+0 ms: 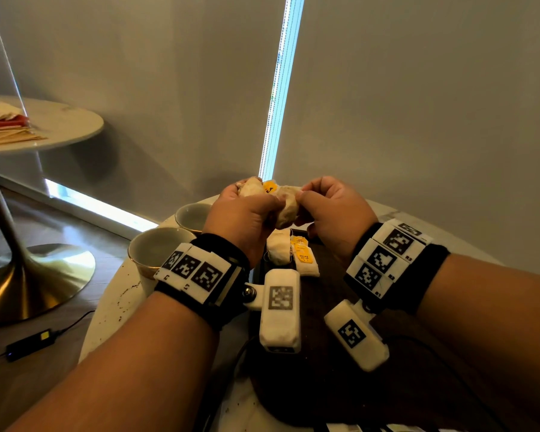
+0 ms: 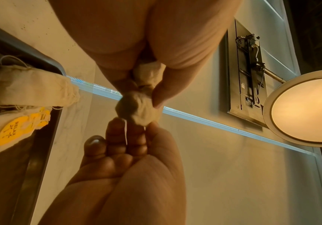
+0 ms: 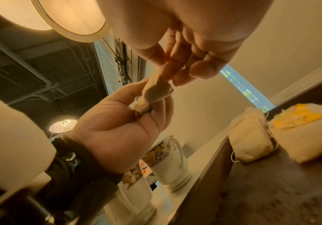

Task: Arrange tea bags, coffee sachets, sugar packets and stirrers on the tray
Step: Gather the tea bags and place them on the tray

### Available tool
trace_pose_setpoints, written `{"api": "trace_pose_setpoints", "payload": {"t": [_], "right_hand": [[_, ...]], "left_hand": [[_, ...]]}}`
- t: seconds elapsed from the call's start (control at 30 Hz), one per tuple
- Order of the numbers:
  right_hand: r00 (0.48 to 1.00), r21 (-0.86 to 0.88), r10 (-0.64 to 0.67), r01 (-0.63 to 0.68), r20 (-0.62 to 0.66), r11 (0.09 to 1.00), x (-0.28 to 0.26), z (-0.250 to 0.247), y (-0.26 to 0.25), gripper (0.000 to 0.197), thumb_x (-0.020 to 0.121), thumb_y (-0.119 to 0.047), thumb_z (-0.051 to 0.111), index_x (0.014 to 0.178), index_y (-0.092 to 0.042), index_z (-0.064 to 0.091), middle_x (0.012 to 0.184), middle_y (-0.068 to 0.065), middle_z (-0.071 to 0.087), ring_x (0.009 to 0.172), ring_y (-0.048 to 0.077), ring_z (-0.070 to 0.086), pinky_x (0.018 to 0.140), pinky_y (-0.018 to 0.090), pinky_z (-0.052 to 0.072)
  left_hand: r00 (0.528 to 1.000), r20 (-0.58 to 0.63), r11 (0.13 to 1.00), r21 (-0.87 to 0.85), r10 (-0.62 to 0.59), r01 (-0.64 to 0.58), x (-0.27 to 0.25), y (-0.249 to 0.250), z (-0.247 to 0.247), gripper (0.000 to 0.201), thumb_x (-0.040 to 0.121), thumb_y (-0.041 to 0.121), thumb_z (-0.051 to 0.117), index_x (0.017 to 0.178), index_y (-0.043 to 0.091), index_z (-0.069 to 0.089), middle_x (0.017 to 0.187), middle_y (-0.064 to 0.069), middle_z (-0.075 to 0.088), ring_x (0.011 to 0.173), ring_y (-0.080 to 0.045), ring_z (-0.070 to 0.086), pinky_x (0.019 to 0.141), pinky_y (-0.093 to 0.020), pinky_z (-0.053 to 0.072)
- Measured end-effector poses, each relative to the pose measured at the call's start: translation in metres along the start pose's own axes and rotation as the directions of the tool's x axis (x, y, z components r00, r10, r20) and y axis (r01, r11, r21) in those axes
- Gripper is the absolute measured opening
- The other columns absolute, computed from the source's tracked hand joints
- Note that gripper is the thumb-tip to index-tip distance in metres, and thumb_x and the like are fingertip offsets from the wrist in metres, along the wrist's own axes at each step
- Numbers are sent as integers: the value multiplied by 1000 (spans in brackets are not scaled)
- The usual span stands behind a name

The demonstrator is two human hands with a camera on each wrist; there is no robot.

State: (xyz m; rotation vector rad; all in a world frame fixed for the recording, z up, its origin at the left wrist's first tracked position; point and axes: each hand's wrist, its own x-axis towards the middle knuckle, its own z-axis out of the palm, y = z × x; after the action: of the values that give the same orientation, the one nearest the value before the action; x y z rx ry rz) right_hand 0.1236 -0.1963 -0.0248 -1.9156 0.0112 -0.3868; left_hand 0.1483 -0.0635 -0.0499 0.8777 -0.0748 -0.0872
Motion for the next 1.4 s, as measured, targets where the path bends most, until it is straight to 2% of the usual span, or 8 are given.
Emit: {"api": "trace_pose_setpoints", "payload": {"t": [0.23,0.47,0.73,0.83,0.97,1.07,1.2,1.4], "right_hand": [[991,173,11,-34,134,984,-5,-1,3,24,75,-3,69,89,-14,54,90,16,62,88,38,66,81,55,57],[996,126,-20,9,83,992,-9,-2,0,27,83,15,59,86,-13,59,85,17,64,73,32,63,59,37,53],[993,15,114,-114,-12,993,-3,-11,4,28,90,3,59,84,-20,74,85,1,72,68,14,69,67,31,61],[979,-52,198,-196,50,979,-2,-12,7,27,89,7,60,92,-16,74,87,0,71,59,6,69,63,25,59],[939,-191,304,-272,163,943,-3,-6,12,30,86,10,63,101,-13,75,101,0,68,71,12,70,66,24,61],[908,-224,364,-319,206,921,-3,2,14,32,84,12,64,102,-11,75,117,10,64,92,28,70,79,34,62],[868,-264,423,-357,261,896,-3,10,12,28,87,10,62,107,-8,73,113,16,66,80,21,65,56,21,54],[864,-416,437,-311,251,854,2,11,15,32,89,3,62,117,-10,71,113,11,69,70,12,61,50,13,51]], "left_hand": [[1000,5,1000,-29,-3,4,0,2,0,52,87,-15,60,130,10,49,111,-19,62,90,-34,70,58,-33,59],[999,-42,998,-58,9,-11,1,1,0,48,88,-13,61,129,10,50,105,-18,64,78,-26,72,58,-31,58],[988,-147,987,-162,-46,22,2,7,0,33,92,4,68,118,17,54,113,-15,63,84,-21,70,68,-28,61],[987,-156,987,-158,-46,21,2,8,0,29,92,5,69,113,18,55,112,-15,63,85,-22,70,66,-28,60],[986,-157,988,-156,-48,24,1,8,1,30,92,6,69,116,16,56,110,-15,64,85,-23,70,69,-28,60],[986,-162,987,-159,-43,17,2,8,1,33,92,6,69,121,14,55,109,-16,65,84,-23,70,70,-29,60],[986,-163,986,-166,-42,14,1,8,2,37,92,6,69,126,12,55,110,-16,64,84,-23,69,70,-29,60],[986,-159,986,-167,-42,15,1,8,1,39,92,7,69,128,11,55,113,-17,65,86,-23,70,69,-28,59]]}}
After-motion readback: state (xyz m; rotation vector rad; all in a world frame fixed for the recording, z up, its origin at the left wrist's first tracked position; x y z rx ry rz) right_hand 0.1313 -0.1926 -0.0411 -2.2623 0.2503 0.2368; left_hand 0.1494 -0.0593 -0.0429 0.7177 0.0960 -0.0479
